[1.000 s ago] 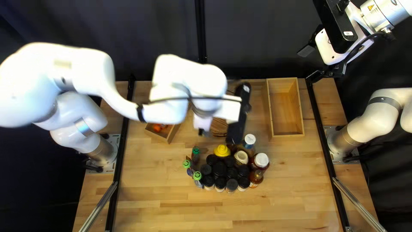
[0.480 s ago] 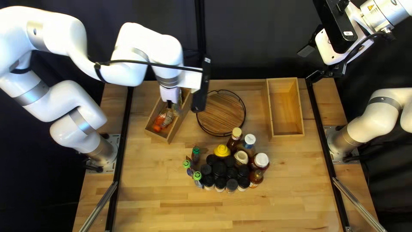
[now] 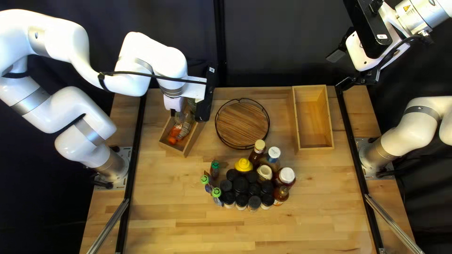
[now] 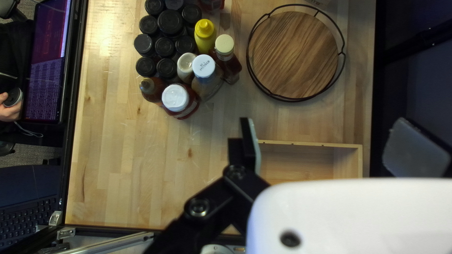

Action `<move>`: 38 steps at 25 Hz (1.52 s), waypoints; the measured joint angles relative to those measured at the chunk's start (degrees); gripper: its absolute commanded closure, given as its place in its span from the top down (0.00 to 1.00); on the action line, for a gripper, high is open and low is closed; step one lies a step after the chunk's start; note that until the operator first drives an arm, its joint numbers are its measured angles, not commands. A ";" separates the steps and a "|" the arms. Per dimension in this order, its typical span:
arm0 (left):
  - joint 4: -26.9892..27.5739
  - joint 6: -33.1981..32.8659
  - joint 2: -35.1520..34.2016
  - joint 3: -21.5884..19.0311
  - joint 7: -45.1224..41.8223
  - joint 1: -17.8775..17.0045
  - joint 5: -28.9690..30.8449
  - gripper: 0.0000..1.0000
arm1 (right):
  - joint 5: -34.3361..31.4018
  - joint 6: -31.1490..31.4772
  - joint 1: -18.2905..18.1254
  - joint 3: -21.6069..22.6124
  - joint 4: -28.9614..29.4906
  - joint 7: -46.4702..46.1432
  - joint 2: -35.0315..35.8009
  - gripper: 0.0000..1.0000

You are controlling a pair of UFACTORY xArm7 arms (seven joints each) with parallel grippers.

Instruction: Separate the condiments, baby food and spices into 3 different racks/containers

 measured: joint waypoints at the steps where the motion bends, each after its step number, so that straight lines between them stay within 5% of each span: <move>1: -0.18 -0.45 0.48 0.60 -0.21 0.09 0.19 0.09 | 0.00 0.00 0.00 0.00 0.00 0.00 0.00 1.00; 14: -0.39 -5.68 9.98 6.91 -8.45 0.33 -0.56 0.07 | 0.00 0.00 0.00 0.00 0.00 0.00 0.00 1.00; 18: 1.33 -7.52 14.98 9.65 -8.74 -0.96 -2.47 1.00 | 0.00 0.00 0.00 0.00 0.00 0.00 0.00 1.00; 27: 8.07 -9.50 23.63 13.46 -3.89 -4.95 -10.01 1.00 | 0.00 0.00 0.00 0.00 0.00 0.00 0.00 1.00; 38: 9.63 -10.59 15.96 7.91 -3.89 -7.74 -12.86 1.00 | 0.00 0.00 0.00 0.00 0.00 0.00 0.00 1.00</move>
